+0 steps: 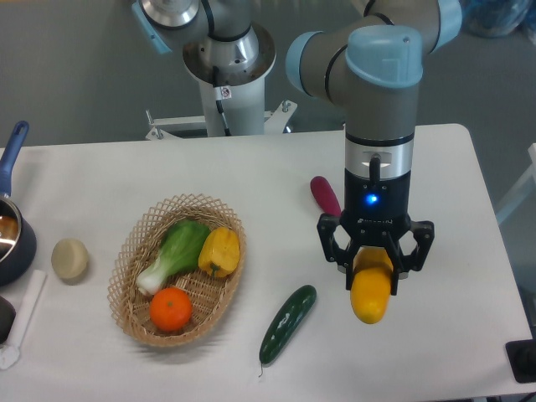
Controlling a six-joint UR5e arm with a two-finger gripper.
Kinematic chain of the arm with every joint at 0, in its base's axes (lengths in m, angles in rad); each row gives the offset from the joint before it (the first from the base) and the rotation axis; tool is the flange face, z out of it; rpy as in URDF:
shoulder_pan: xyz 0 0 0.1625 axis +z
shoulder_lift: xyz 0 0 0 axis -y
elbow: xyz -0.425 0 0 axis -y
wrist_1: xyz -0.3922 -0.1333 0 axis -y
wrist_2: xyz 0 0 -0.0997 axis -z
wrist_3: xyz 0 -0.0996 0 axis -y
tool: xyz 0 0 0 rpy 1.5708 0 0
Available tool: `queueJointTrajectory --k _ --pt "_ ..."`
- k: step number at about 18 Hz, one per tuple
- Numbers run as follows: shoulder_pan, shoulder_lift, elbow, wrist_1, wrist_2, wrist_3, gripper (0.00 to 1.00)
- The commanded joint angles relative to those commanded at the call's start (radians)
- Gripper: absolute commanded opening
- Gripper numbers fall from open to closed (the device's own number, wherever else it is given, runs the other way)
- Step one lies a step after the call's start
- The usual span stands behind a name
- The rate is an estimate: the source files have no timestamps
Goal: Place the mango in the basket
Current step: 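Lift the held yellow mango and start moving it toward the wicker basket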
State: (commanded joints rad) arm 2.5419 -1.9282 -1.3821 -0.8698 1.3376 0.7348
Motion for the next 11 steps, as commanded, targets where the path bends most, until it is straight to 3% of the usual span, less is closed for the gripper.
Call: queueJointTrajectory --k 7,11 --pt "-0.064 -0.046 -0.027 -0.002 0.034 -0.029 0.34" --pt "-0.139 -0.041 -0.064 -0.006 0.141 -0.020 0.34"
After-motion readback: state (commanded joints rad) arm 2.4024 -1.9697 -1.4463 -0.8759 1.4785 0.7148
